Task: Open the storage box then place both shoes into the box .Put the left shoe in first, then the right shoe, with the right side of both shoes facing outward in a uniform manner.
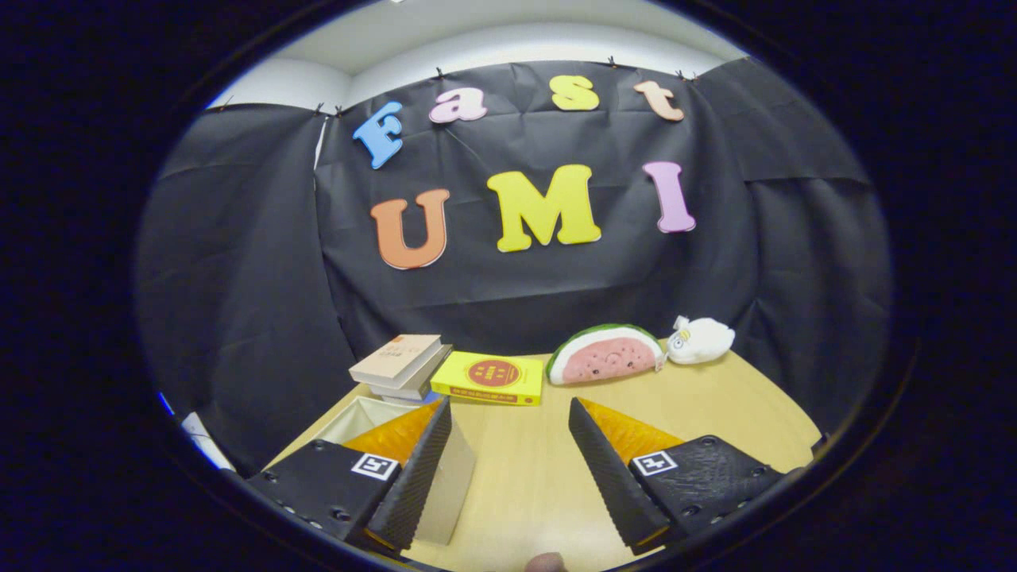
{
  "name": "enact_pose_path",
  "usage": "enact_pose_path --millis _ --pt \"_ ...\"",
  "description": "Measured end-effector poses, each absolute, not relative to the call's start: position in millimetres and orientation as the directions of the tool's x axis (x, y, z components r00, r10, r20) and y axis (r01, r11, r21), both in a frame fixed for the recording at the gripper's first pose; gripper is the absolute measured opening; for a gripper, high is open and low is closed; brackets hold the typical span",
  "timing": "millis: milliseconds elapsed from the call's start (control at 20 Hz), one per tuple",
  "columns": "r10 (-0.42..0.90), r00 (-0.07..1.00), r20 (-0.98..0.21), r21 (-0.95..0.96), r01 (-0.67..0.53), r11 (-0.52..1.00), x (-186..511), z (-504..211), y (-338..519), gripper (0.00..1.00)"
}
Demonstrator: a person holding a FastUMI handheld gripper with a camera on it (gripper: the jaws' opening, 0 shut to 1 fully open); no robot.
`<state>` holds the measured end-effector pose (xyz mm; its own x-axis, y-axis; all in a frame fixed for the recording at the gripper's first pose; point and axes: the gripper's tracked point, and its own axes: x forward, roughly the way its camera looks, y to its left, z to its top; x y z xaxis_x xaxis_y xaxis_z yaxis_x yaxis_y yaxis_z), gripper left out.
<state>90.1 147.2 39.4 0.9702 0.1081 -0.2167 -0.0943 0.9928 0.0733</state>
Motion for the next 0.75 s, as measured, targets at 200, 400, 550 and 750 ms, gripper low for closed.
enact_pose_path --millis 200,400,550,750 --pt "0.104 0.984 -0.144 0.023 -0.102 0.994 81.9 39.1 147.7 0.91" --pt "0.1 0.993 -0.059 -0.001 -0.101 0.995 74.8 42.2 153.2 0.91" --pt "0.103 0.995 -0.006 -0.026 -0.103 0.994 65.5 43.3 161.5 0.91" --pt "0.119 0.993 -0.021 -0.001 -0.119 0.993 57.8 27.3 174.6 0.91"
